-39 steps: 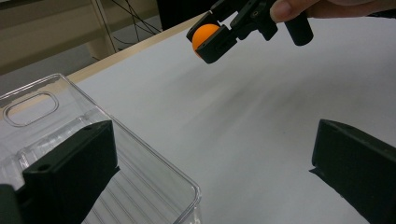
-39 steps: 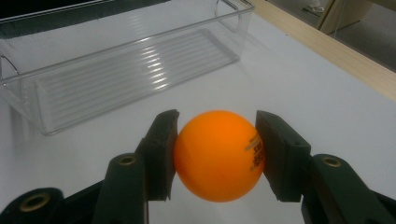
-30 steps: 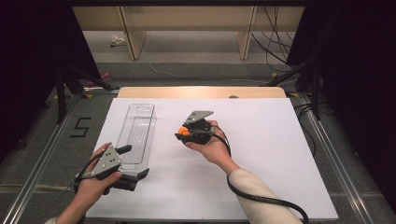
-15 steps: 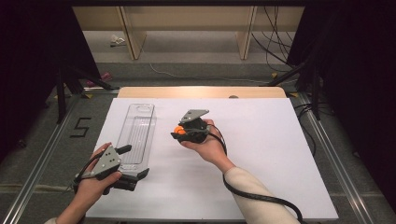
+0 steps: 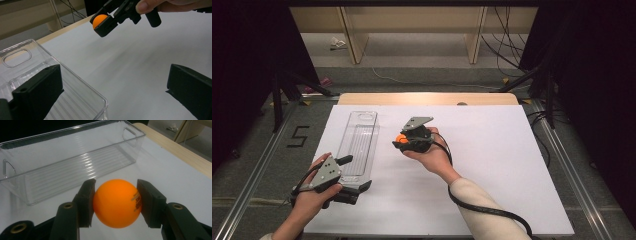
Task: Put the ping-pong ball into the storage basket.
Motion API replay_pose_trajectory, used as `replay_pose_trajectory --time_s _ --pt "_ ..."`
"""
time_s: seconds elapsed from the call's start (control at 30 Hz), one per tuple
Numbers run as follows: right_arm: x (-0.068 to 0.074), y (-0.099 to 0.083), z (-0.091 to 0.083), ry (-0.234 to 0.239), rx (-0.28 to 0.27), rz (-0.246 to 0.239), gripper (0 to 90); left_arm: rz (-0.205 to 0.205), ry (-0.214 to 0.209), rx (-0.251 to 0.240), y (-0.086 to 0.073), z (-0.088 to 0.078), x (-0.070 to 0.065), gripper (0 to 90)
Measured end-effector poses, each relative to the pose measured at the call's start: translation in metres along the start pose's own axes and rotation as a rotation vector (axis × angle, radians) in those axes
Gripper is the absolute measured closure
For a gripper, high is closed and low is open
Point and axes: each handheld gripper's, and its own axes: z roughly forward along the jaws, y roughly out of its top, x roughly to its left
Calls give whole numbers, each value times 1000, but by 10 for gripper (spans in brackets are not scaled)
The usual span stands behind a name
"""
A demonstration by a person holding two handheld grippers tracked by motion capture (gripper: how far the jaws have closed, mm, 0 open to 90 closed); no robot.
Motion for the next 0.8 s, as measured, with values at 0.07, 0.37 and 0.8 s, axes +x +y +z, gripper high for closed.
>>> replay_pose_trajectory --time_s 0.07,0.37,0.8 --pt "1 0 1 0 4 2 514 0 2 -2 0 0 0 0" --pt "1 3 4 3 -3 1 514 1 3 -2 0 0 0 0" --pt "2 8 11 8 -7 3 515 -1 2 0 0 0 0 0"
